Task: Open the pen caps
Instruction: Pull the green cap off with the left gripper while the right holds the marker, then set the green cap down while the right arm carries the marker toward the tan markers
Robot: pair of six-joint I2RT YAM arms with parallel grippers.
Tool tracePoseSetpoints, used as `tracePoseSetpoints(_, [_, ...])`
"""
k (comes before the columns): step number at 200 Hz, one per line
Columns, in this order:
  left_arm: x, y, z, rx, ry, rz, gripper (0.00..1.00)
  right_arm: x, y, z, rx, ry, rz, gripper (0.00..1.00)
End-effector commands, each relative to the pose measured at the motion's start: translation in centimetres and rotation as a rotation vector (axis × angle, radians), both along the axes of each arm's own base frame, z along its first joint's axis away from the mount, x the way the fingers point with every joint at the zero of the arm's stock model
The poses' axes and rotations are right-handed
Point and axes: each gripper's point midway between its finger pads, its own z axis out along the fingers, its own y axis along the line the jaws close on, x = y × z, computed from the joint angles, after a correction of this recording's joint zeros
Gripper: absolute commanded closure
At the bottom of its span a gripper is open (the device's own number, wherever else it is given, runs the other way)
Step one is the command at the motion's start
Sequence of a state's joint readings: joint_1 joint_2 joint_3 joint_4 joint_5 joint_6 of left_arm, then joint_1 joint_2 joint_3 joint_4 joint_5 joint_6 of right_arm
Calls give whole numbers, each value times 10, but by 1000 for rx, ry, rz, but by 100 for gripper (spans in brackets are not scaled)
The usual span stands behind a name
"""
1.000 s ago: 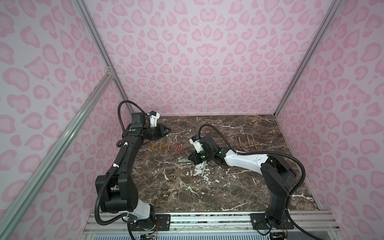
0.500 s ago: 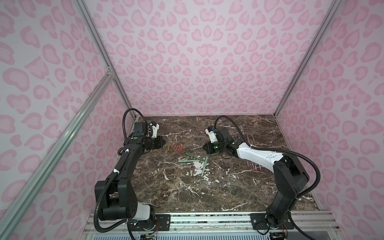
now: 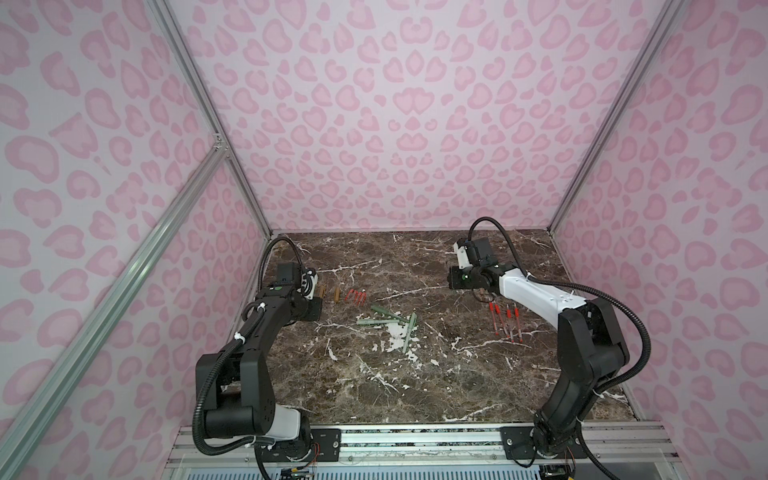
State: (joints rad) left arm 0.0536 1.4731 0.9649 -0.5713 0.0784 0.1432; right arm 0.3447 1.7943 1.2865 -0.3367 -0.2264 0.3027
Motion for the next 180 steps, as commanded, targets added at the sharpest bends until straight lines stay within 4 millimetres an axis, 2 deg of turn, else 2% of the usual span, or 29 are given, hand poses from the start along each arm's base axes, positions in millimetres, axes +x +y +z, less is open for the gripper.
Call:
tracePoseSetpoints(1, [-2, 10, -12, 54, 25, 8, 97, 6, -22, -11, -51, 19, -41, 100])
tracePoseSetpoints(41, [-10, 11, -34, 50, 88, 26, 96, 22, -49, -22, -97, 39, -82, 100])
tracePoseSetpoints(111, [-10, 9, -51, 33, 162, 42, 87, 37, -83, -51, -157, 107, -155, 100])
tracePoseSetpoints(180, [-10, 6, -51, 29, 164, 44, 74, 44, -90, -70, -200, 147, -146, 100])
